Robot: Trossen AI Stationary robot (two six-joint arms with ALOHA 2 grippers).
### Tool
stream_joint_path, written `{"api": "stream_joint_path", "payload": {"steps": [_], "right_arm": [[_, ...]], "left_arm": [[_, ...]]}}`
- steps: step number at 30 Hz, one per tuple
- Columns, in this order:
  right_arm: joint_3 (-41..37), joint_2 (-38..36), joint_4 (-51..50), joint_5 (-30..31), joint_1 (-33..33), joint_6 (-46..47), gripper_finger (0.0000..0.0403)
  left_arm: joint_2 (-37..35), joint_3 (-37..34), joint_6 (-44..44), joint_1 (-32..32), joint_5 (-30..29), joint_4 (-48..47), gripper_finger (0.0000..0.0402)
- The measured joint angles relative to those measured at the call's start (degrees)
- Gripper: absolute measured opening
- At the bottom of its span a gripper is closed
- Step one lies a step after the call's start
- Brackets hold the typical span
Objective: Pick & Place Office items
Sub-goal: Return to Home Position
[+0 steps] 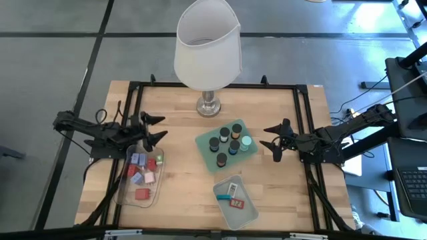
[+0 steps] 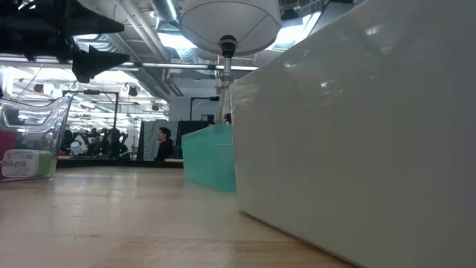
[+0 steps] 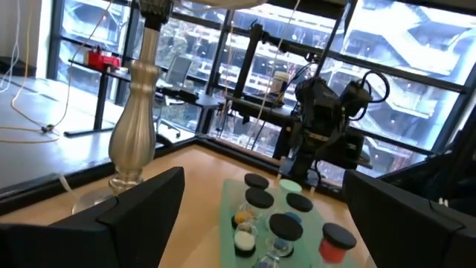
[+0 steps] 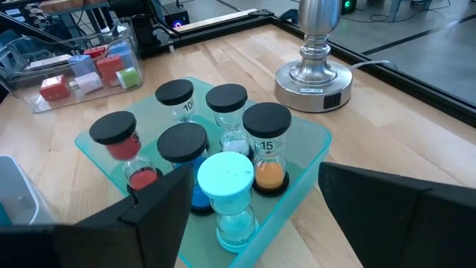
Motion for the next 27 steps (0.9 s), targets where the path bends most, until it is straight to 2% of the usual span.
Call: {"api": "stream_joint_path", "payload": {"steps": [4,27], "right_arm": [[0.00,0.00,-0.02,-0.01,0.00,0.00,0.0291],[0.00,0.00,0.00,-0.03,0.00,0.00,0.0291]], "left_arm": [[0.00,-1.73,0.03,0.00,-0.07,2.78,0.0363],[0.02,-2.14,0.05,0.00,-0.28,2.49,0.0363]]}}
